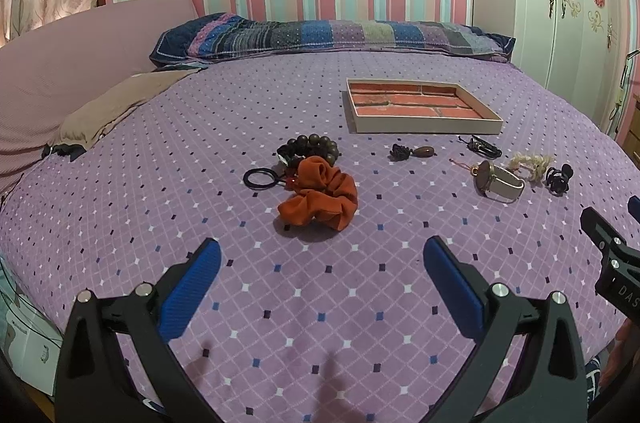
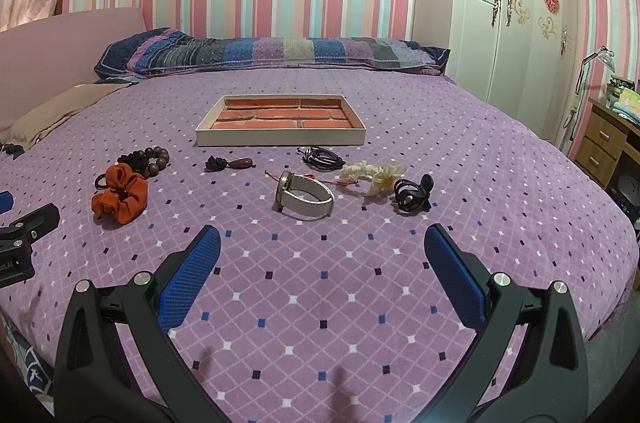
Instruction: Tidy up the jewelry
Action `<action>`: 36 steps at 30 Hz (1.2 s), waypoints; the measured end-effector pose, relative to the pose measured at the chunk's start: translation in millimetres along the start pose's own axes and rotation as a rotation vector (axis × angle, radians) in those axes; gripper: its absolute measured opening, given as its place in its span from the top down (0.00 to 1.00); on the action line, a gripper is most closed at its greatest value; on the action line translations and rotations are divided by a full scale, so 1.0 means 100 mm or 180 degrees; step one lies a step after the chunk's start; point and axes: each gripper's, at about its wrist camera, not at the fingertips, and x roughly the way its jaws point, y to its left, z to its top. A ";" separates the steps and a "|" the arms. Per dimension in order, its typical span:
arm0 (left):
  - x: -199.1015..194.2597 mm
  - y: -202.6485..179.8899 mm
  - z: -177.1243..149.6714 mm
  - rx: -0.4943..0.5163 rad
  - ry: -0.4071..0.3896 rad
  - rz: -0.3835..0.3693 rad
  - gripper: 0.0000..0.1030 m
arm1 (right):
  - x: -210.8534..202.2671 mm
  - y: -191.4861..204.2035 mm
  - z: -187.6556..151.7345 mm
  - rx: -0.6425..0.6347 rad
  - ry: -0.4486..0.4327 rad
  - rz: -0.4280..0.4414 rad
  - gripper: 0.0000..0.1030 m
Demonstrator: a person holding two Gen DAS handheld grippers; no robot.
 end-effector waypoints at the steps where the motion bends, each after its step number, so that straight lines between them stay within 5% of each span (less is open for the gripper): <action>1: 0.00 0.00 0.00 -0.0001 0.0000 -0.0001 0.04 | 0.00 0.00 0.00 0.0001 -0.0001 0.0002 0.04; 36: 0.38 0.06 -0.02 -0.0103 0.0201 -0.0107 0.04 | 0.31 0.07 -0.08 -0.0113 0.0021 -0.0140 0.04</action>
